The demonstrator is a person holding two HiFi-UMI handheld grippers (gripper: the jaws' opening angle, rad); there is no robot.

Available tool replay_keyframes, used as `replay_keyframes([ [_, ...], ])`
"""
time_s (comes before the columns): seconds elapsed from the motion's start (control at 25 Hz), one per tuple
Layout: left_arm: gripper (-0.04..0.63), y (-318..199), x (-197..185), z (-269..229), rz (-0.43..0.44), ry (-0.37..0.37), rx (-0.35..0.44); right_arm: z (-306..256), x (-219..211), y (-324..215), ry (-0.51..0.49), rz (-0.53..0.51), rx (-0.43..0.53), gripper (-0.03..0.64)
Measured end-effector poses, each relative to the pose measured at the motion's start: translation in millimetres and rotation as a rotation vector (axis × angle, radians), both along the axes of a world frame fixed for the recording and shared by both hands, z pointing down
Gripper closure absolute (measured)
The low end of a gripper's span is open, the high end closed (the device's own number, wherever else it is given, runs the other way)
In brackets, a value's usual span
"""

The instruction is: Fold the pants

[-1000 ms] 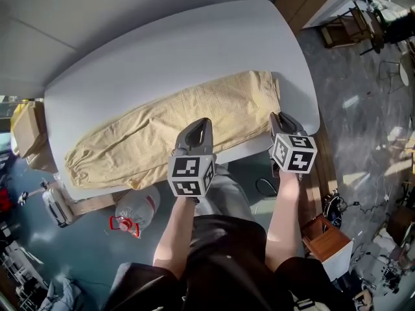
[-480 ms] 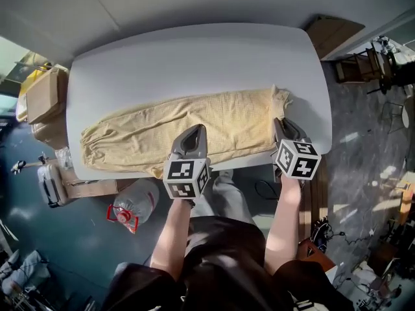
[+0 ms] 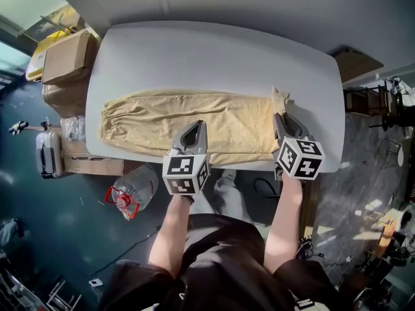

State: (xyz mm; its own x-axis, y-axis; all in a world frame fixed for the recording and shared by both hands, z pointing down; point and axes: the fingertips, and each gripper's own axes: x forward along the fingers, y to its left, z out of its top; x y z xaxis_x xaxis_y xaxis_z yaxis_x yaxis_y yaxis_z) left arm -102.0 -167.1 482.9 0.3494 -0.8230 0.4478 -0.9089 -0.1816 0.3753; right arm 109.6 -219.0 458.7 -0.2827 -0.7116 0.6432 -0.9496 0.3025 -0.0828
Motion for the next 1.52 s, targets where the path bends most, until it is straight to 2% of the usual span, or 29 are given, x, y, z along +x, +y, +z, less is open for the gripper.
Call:
replay_keyframes([
  [0.24, 0.592, 15, -69, -9, -0.12, 0.004, 0.015, 4, -100, 0, 0.023, -0.175, -0.004, 0.541],
  [0.52, 0.591, 46, -148, -12, -0.243, -0.02, 0.0, 50, -227, 51, 0.065, -0.456, -0.106, 0.541],
  [0.6, 0.592, 55, -163, -5, -0.262, -0.025, -0.014, 73, -250, 67, 0.109, -0.516, -0.145, 0.541],
  [0.68, 0.592, 65, -174, 3, -0.269, -0.028, -0.033, 106, -265, 88, 0.195, -0.595, -0.199, 0.535],
  [0.76, 0.592, 73, -181, 10, -0.276, -0.027, -0.046, 134, -279, 114, 0.243, -0.693, -0.266, 0.479],
  [0.8, 0.592, 76, -183, 11, -0.278, -0.025, -0.048, 143, -286, 127, 0.238, -0.733, -0.296, 0.424],
  [0.84, 0.592, 78, -186, 12, -0.279, -0.023, -0.047, 148, -292, 138, 0.221, -0.758, -0.315, 0.408],
  [1.0, 0.592, 80, -192, 9, -0.279, -0.017, -0.03, 143, -302, 144, 0.176, -0.762, -0.303, 0.41],
  [1.2, 0.592, 80, -180, 4, -0.241, -0.011, -0.011, 116, -293, 126, 0.103, -0.678, -0.229, 0.416],
  [1.4, 0.591, 76, -161, -1, -0.2, -0.006, 0.003, 68, -278, 102, -0.053, -0.548, -0.038, 0.474],
  [1.52, 0.592, 69, -143, -8, -0.169, 0.002, 0.02, 33, -260, 89, -0.097, -0.491, 0.065, 0.488],
])
